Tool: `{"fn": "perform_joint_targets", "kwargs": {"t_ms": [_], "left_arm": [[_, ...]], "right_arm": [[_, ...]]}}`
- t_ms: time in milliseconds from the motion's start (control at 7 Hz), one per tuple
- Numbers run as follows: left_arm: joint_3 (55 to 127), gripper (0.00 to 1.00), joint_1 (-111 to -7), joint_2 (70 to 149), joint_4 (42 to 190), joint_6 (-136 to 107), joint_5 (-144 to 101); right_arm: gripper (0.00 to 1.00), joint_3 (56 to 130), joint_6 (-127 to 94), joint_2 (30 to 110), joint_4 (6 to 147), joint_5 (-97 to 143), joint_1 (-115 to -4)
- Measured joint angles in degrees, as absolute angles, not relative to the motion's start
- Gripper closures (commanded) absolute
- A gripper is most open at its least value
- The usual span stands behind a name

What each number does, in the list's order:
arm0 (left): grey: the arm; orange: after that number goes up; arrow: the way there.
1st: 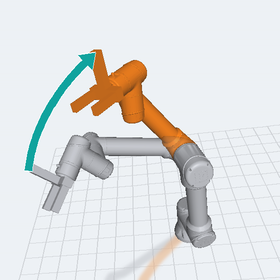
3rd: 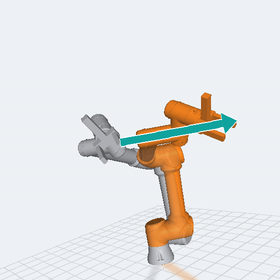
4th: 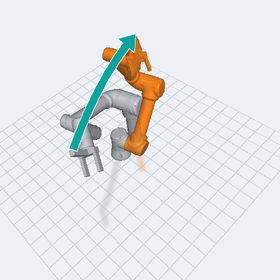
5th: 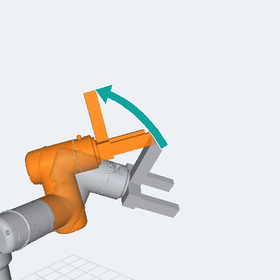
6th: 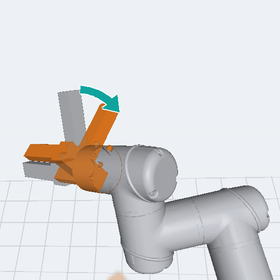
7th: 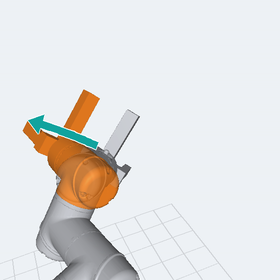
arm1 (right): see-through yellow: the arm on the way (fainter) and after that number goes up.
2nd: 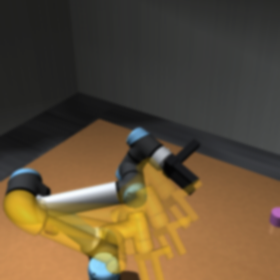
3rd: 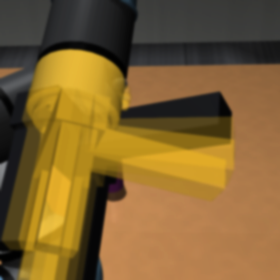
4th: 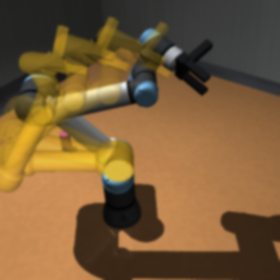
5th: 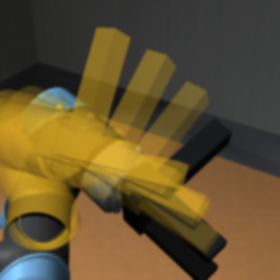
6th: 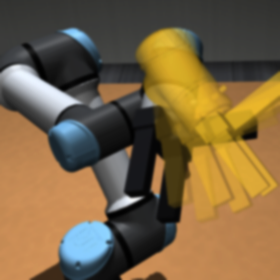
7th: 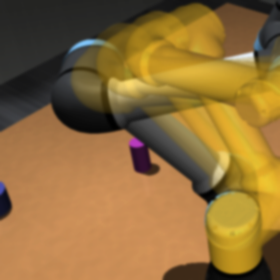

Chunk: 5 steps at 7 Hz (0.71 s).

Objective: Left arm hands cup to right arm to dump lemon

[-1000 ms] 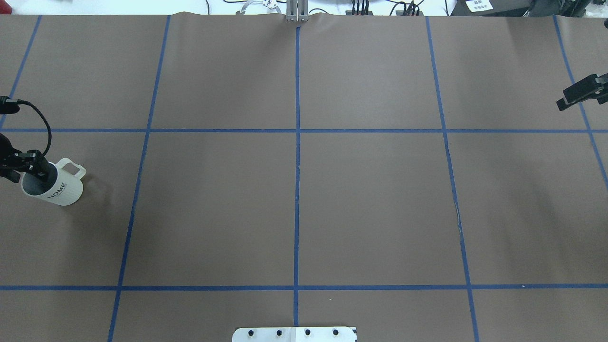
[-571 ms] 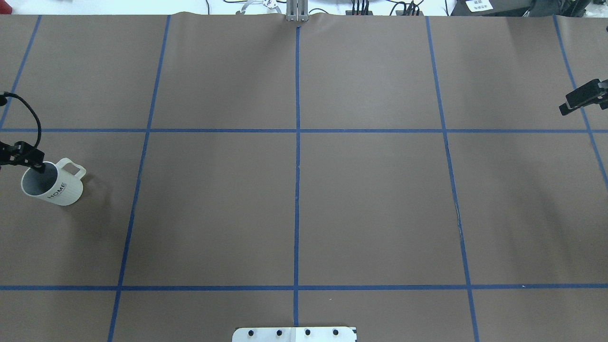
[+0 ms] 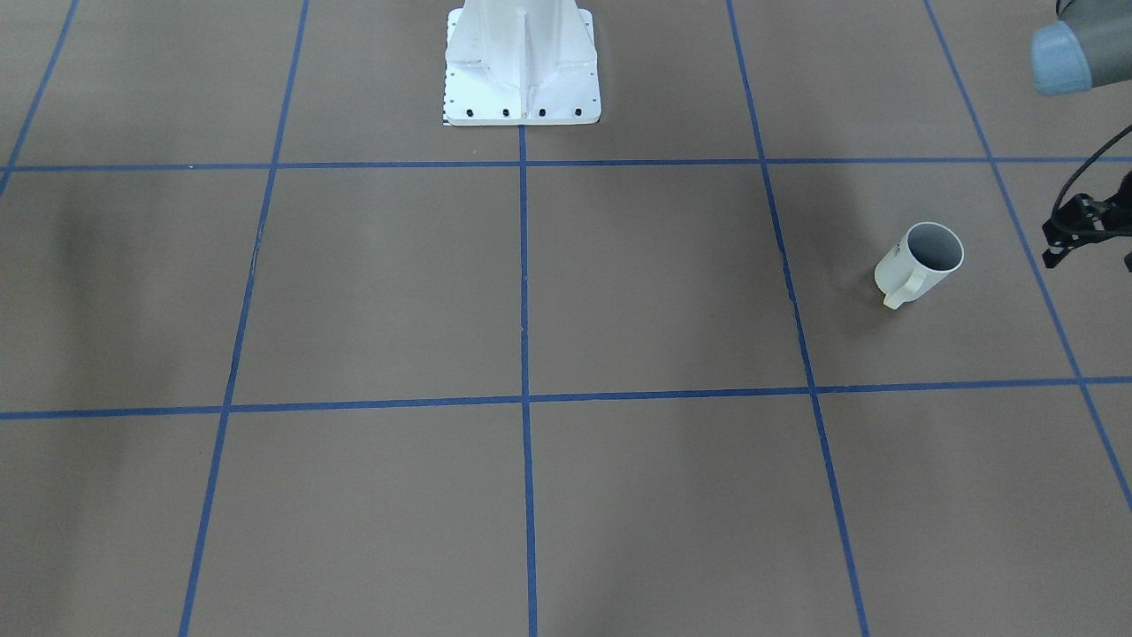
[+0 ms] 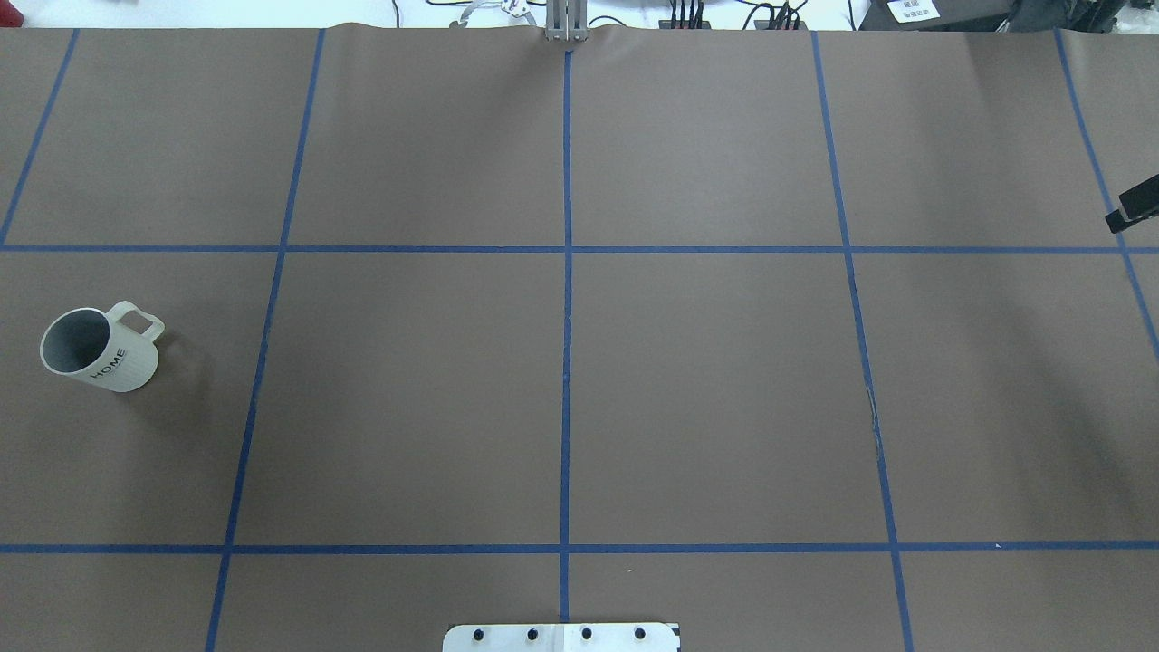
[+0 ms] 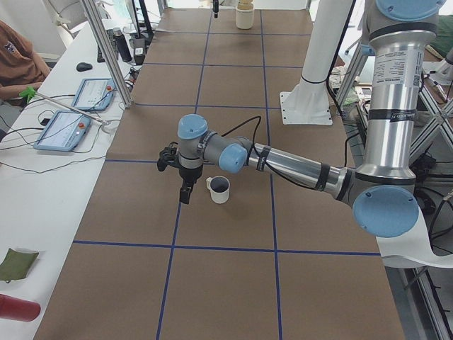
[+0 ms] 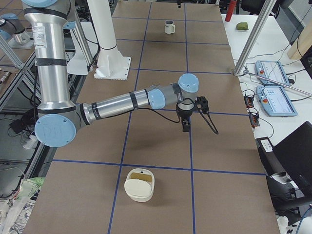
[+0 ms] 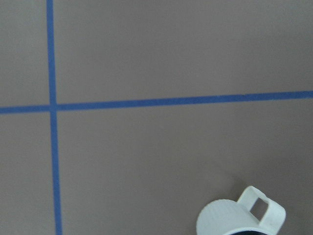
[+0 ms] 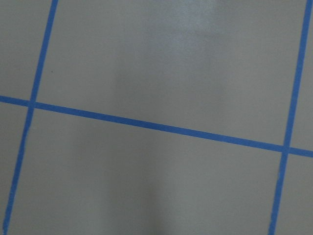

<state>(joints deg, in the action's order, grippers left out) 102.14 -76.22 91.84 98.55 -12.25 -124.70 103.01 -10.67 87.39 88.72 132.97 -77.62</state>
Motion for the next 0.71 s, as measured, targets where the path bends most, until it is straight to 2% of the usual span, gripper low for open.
{"fn": "perform_joint_targets", "kwargs": {"t_ms": [286,714], "left_arm": [[97.76,0.0,-82.02,94.0,97.5,-2.15,-126.13],[95.19,0.0,-83.79,92.6,95.63,-0.4,-129.57]], "right_arm": [[0.0,99.76,-2.48,89.89,88.71,133.1,-82.55],[0.0,98.87,5.05,94.57,88.6,134.85,-87.58]]}}
